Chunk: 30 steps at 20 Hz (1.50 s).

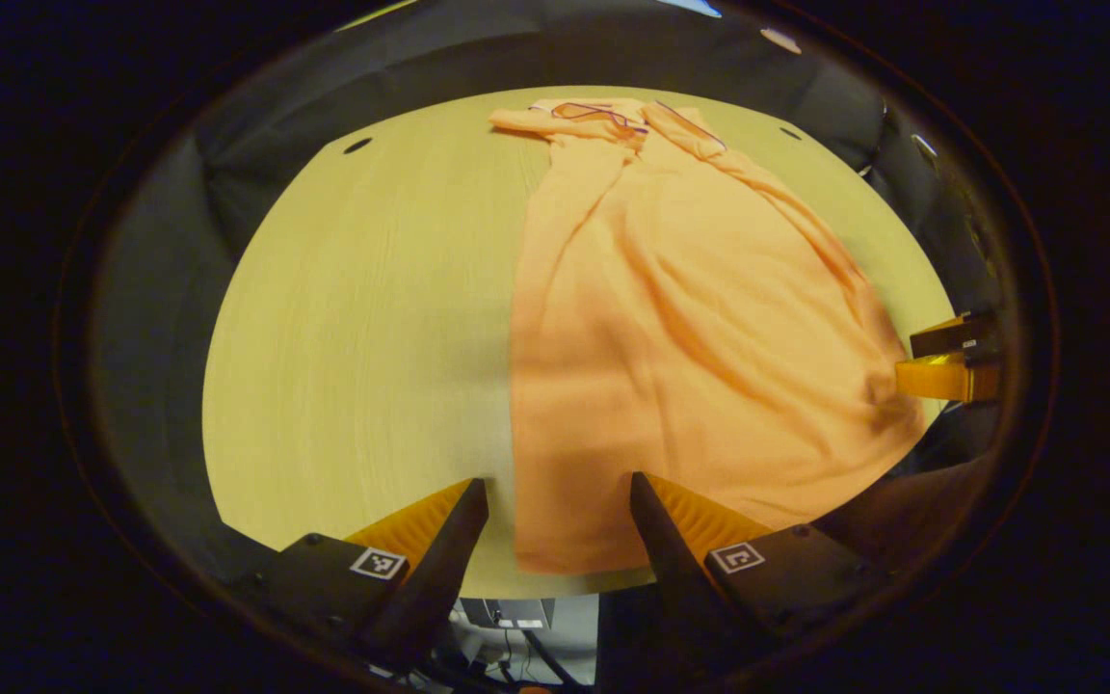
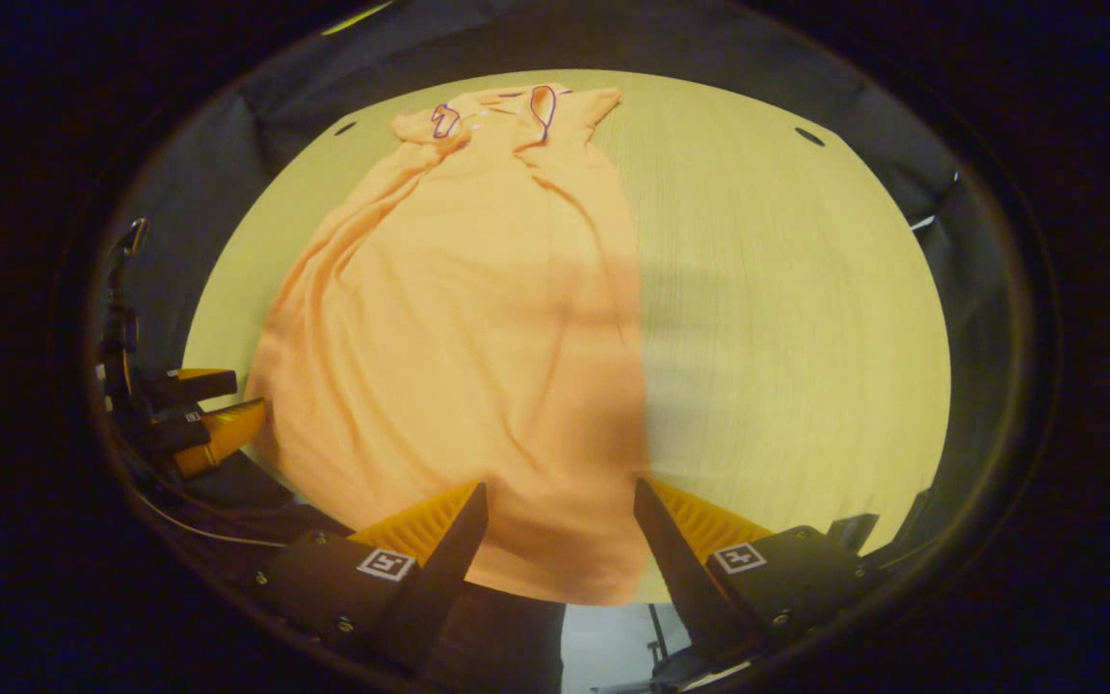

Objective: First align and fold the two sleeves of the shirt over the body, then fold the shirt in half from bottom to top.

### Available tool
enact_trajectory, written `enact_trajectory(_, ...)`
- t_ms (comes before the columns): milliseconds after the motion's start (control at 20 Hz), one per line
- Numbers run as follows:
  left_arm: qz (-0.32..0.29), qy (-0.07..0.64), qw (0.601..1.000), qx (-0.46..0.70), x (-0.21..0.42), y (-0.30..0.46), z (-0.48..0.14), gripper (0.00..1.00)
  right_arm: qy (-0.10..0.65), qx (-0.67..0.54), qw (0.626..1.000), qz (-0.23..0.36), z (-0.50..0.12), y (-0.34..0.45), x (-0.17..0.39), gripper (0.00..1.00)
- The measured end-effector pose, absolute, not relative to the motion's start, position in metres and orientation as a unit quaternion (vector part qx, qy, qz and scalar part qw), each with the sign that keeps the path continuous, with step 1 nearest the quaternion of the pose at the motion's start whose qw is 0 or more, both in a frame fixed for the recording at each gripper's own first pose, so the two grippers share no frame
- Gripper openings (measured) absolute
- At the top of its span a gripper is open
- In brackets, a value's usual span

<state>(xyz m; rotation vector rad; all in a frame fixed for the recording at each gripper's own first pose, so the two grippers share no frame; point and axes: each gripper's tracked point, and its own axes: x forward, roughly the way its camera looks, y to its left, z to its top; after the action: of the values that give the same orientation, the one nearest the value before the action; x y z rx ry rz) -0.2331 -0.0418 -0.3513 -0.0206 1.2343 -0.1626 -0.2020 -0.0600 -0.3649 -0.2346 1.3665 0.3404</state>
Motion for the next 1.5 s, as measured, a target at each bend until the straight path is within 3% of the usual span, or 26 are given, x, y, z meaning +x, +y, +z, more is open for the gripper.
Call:
enact_trajectory(400, -0.084, 0.607, 0.791, 0.003, -0.235, -0.045, -0.357, 0.96, 0.658, -0.171, 0.717, 0.153, -0.385, -0.067, -0.216, 0.98)
enact_trajectory(1000, -0.096, 0.642, 0.76, -0.011, -0.234, -0.057, -0.359, 0.91, 0.679, -0.178, 0.698, 0.142, -0.388, -0.066, -0.211, 0.97)
enact_trajectory(1050, -0.109, 0.641, 0.76, -0.001, -0.232, -0.062, -0.359, 0.75, 0.68, -0.17, 0.7, 0.134, -0.387, -0.067, -0.211, 0.92)
enact_trajectory(1100, -0.118, 0.639, 0.76, 0.007, -0.233, -0.066, -0.358, 0.7, 0.681, -0.164, 0.702, 0.127, -0.387, -0.068, -0.209, 0.81)
enact_trajectory(1150, -0.127, 0.635, 0.762, 0.012, -0.233, -0.07, -0.358, 0.58, 0.682, -0.158, 0.704, 0.122, -0.387, -0.068, -0.207, 0.6)
enact_trajectory(1200, -0.132, 0.625, 0.77, 0.013, -0.228, -0.073, -0.356, 0.4, 0.68, -0.154, 0.707, 0.118, -0.386, -0.068, -0.204, 0.53)
enact_trajectory(1250, -0.135, 0.626, 0.768, 0.019, -0.227, -0.074, -0.357, 0.22, 0.677, -0.149, 0.712, 0.115, -0.386, -0.067, -0.204, 0.29)
enact_trajectory(1300, -0.135, 0.625, 0.768, 0.023, -0.226, -0.075, -0.356, 0.15, 0.676, -0.148, 0.713, 0.116, -0.386, -0.067, -0.203, 0.18)
enact_trajectory(1350, -0.134, 0.626, 0.768, 0.024, -0.226, -0.074, -0.357, 0.15, 0.676, -0.15, 0.712, 0.119, -0.386, -0.067, -0.204, 0.08)
enact_trajectory(1500, -0.133, 0.621, 0.772, 0.018, -0.223, -0.076, -0.355, 0.07, 0.669, -0.157, 0.716, 0.121, -0.385, -0.066, -0.203, 0.0)
